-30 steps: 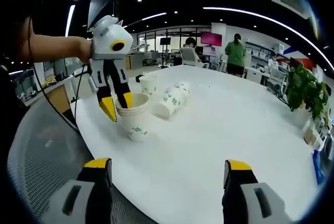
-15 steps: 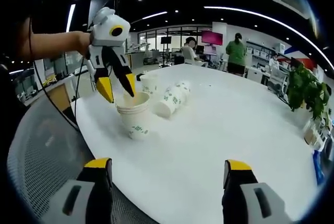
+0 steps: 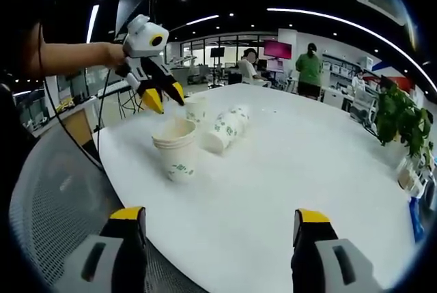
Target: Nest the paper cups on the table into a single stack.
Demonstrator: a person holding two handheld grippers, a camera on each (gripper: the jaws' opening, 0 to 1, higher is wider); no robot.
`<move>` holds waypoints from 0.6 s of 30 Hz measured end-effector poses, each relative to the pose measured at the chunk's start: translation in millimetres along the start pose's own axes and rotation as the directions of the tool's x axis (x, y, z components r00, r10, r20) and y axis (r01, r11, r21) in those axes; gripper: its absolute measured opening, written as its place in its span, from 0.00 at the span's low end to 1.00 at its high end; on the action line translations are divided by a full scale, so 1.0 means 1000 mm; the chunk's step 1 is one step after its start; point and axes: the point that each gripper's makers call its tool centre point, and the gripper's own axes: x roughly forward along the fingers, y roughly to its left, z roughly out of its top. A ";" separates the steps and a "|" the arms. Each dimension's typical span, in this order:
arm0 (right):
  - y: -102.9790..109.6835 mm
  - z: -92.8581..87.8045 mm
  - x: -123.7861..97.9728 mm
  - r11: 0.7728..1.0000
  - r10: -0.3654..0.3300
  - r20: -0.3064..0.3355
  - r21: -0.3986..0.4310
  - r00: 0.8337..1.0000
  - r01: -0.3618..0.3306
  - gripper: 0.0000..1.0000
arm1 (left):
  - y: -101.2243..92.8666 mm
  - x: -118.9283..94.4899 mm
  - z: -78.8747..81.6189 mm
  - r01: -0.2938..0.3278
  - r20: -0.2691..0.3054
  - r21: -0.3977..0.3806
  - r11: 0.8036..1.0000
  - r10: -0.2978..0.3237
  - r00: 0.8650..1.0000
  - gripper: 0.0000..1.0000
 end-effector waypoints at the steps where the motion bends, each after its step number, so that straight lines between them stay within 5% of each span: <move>1: 0.000 0.000 0.000 1.000 0.000 -0.001 0.000 1.000 0.000 0.90 | 0.003 -0.001 -0.002 -0.008 -0.002 -0.003 1.000 0.008 1.000 0.33; 18: -0.001 -0.005 0.001 1.000 -0.003 -0.020 0.012 1.000 0.003 0.89 | 0.066 -0.006 -0.016 -0.178 0.009 -0.076 0.981 0.179 0.984 0.43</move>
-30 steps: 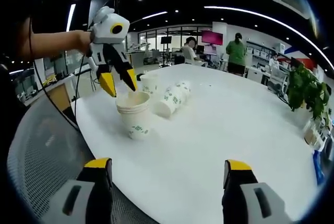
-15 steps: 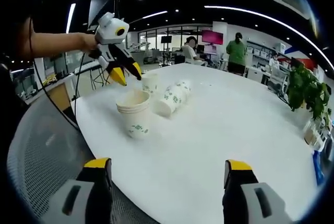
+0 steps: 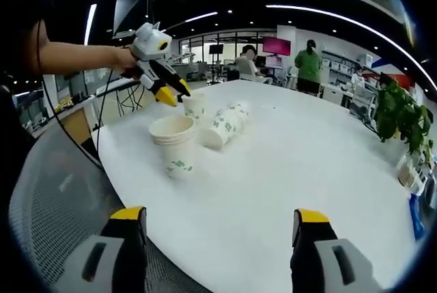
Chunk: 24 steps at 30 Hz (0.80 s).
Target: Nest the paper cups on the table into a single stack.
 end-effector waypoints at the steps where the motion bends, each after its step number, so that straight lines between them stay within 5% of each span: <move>1: 0.000 0.000 0.000 1.000 0.000 0.000 0.000 1.000 0.000 0.89 | 0.004 0.000 -0.001 -0.018 -0.001 -0.006 1.000 0.018 1.000 0.44; 10: 0.002 -0.004 0.001 1.000 0.006 -0.024 -0.008 1.000 -0.006 0.88 | 0.037 0.008 -0.021 -0.116 -0.015 -0.069 0.991 0.115 0.993 0.44; 24: 0.002 -0.008 0.002 1.000 0.010 -0.045 -0.005 0.999 -0.010 0.88 | 0.056 0.025 -0.032 -0.107 -0.025 -0.073 0.992 0.106 0.994 0.27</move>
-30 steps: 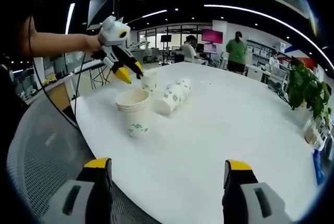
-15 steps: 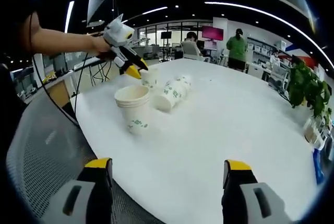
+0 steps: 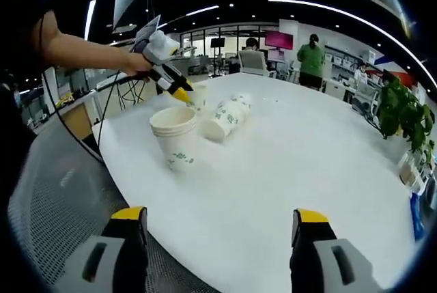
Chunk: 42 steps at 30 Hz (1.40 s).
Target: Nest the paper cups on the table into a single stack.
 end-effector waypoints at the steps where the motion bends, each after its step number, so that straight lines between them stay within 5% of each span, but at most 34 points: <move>1: 0.000 0.000 0.000 1.000 -0.001 -0.001 0.001 1.000 0.001 0.88 | 0.000 0.001 -0.001 0.002 -0.003 0.004 1.000 -0.002 1.000 0.25; 13: -0.002 -0.001 0.000 1.000 0.001 -0.005 0.008 1.000 -0.001 0.87 | -0.006 0.004 -0.002 0.009 -0.030 0.044 0.999 -0.007 1.000 0.03; 42: 0.002 -0.001 0.000 1.000 0.016 -0.006 -0.012 1.000 -0.016 0.85 | -0.036 -0.024 0.000 0.016 -0.021 0.049 0.999 -0.015 1.000 0.00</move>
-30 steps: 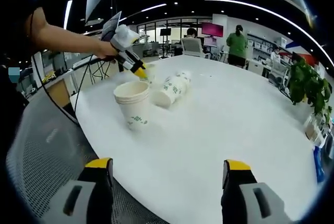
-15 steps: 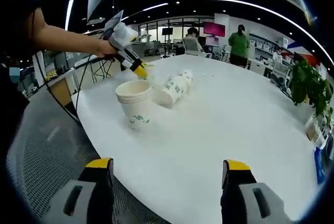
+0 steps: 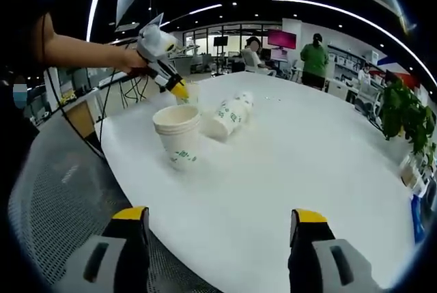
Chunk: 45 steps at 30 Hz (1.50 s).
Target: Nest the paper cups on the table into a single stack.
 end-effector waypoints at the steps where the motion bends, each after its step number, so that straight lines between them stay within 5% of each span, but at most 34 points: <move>1: 0.000 0.000 0.000 1.000 0.000 0.001 -0.001 1.000 0.000 0.85 | -0.001 0.000 -0.001 0.003 -0.002 0.004 1.000 -0.003 1.000 0.00; 22: 0.002 0.005 -0.001 1.000 0.007 0.025 0.003 1.000 -0.007 0.86 | -0.032 -0.032 0.026 0.057 0.010 0.081 0.995 -0.058 0.998 0.00; 45: 0.002 0.026 -0.006 0.999 0.010 0.148 0.031 0.989 -0.015 1.00 | -0.094 -0.070 0.084 0.115 0.064 0.171 0.979 -0.127 0.990 0.00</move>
